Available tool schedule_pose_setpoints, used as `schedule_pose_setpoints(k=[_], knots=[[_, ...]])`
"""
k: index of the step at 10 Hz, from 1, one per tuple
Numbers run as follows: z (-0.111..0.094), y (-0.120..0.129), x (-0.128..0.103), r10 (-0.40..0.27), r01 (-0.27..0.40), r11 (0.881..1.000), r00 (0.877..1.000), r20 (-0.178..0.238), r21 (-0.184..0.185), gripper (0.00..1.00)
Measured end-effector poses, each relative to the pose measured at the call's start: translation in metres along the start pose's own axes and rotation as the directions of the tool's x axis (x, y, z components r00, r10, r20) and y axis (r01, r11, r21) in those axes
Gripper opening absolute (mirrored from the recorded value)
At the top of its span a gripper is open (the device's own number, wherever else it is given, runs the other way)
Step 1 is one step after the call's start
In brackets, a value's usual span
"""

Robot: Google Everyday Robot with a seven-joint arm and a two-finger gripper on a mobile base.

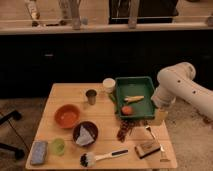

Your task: Place banana in red bowl

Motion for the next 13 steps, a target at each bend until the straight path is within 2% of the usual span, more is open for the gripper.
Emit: schedule_pose_setpoints(k=[3,5,8,11,13], knots=[[0.005,0.000,-0.006,0.006,-0.006,1.000,1.000,0.013,-0.008,0.80],[0.016,0.002,-0.006,0.013,-0.013,0.999,1.000,0.016,-0.031,0.80],[0.014,0.001,-0.022,0.008,-0.007,1.000,1.000,0.022,-0.029,0.80],[0.030,0.003,-0.024,0.011,-0.009,0.999,0.999,0.032,-0.044,0.80],[0.032,0.006,-0.026,0.024,-0.023,0.999,0.999,0.031,-0.044,0.80]])
